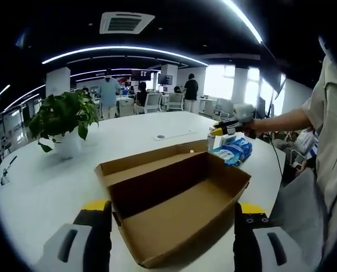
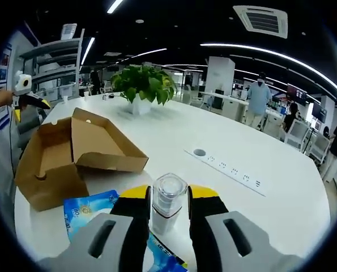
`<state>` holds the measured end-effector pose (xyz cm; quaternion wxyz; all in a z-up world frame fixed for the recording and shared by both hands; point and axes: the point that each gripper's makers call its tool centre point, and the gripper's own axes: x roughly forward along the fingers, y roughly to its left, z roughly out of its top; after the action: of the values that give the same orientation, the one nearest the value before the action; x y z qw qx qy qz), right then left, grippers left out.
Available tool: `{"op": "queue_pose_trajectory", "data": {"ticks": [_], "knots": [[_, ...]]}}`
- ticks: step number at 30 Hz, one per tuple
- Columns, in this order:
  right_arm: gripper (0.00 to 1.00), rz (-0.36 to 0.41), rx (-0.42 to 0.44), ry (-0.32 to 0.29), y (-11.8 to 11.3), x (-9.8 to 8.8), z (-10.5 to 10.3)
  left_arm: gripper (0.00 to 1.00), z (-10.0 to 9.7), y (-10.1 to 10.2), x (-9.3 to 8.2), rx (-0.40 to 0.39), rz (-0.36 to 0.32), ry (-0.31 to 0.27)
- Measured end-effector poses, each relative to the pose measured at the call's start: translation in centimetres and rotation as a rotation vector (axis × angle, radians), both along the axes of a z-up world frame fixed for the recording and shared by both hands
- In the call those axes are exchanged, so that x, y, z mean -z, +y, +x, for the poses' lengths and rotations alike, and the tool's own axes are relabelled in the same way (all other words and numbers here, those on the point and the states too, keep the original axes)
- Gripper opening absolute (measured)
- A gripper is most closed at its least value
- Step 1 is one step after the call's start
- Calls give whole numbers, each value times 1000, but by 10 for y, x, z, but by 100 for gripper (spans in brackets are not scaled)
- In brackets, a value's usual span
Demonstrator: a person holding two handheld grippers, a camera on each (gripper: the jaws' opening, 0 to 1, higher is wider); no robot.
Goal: Operate the shoe box by opening the lid, removing the specified soft item, and placing it in the target area until the item is outside and the box remains undamaged.
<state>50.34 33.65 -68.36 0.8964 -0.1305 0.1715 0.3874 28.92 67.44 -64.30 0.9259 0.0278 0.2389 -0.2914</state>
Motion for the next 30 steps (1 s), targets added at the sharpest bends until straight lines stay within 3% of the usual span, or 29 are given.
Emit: {"op": "queue_pose_trajectory", "data": {"ticks": [12, 21, 30], "knots": [[28, 27, 10, 4, 4, -18, -8, 81, 4, 15, 6, -50, 37, 9], [30, 17, 30, 50, 8, -30, -15, 60, 7, 29, 13, -115, 81, 29], [28, -26, 13, 79, 25, -43, -23, 45, 4, 36, 24, -158, 129, 74]]}}
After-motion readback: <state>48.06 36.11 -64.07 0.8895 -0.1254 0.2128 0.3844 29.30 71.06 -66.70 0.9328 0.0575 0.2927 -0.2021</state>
